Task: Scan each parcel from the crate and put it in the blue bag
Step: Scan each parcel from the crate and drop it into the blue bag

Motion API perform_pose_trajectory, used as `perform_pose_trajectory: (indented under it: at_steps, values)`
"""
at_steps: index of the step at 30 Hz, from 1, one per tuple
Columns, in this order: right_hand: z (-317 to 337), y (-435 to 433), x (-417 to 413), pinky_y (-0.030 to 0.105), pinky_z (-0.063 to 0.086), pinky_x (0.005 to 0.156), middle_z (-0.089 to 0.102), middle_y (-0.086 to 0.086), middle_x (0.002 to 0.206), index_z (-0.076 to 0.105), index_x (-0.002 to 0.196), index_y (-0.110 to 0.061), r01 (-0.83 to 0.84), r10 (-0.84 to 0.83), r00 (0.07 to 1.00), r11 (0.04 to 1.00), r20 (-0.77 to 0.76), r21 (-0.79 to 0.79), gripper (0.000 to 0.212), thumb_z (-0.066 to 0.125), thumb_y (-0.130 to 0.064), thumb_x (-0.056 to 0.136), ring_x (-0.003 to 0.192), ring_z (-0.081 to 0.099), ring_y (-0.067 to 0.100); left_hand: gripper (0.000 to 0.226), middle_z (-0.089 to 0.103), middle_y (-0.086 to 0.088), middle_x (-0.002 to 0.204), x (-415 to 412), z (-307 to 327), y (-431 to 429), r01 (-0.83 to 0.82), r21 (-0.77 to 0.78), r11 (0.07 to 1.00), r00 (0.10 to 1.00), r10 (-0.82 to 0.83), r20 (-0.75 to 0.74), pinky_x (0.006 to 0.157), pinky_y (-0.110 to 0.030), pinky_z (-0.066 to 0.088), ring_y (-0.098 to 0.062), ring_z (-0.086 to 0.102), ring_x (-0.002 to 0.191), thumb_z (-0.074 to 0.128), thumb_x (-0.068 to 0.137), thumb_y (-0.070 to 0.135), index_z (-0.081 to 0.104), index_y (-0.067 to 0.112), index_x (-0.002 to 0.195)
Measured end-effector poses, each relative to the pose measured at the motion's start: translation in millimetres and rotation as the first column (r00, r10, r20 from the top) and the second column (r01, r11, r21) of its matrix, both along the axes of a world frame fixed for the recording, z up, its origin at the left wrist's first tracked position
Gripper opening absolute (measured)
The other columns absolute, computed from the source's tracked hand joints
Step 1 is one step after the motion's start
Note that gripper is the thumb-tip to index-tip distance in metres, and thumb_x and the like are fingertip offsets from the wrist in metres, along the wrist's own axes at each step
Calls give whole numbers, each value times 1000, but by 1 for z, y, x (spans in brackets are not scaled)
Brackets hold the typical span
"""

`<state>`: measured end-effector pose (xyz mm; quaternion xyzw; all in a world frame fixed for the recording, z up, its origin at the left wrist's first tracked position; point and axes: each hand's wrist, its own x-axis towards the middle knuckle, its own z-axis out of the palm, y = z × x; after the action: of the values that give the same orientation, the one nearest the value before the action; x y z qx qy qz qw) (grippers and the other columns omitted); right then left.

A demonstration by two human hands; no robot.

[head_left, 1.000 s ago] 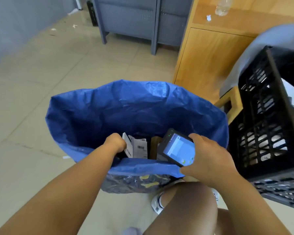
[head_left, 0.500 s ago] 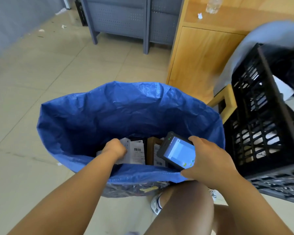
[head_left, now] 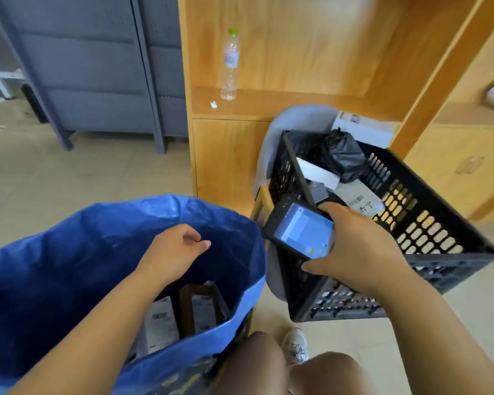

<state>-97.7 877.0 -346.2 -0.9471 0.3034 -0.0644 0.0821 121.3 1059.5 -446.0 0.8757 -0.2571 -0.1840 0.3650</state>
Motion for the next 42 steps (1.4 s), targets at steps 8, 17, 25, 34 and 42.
perform_pose_trajectory:
  at_steps: [8,17,25,34,42]
  values:
    - [29,-87,-71,33,45,66,55,-2,117,37,134,-25,179,-176,977,984,118,-15,94,82,-51,56,94,56,21,13,67,13,88,-56,48,-122,271,-174,947,962,-271,26,68,-20,42,3,59,84,68,82,45,64,34,86]
    - [-5,-205,-84,34,47,72,55,-3,114,38,131,-23,368,-365,925,930,106,-17,90,78,-53,55,96,55,21,13,63,19,85,-77,42,-274,400,-126,908,914,-383,134,62,-15,42,5,59,78,68,82,47,58,40,84]
    - [-34,-283,-52,30,39,61,50,-7,94,42,117,-24,384,-381,920,923,91,-21,74,76,-49,56,81,48,17,52,45,-6,128,-33,5,-370,397,415,819,838,-507,200,92,-38,46,-28,49,114,65,86,38,42,19,130]
    - [-38,-320,-24,29,39,60,51,-8,93,42,117,-24,330,-327,940,944,93,-19,72,75,-49,57,81,50,17,37,47,-4,121,-12,27,-458,371,314,874,684,-486,544,79,-36,46,-26,51,106,52,94,43,48,18,121]
    - [-15,-379,-23,27,38,53,48,-10,83,42,108,-24,456,-434,883,884,178,-104,64,74,-48,57,75,49,16,64,35,-8,141,7,50,-554,388,258,885,533,-444,720,101,-37,35,-32,30,128,61,89,36,32,13,141]
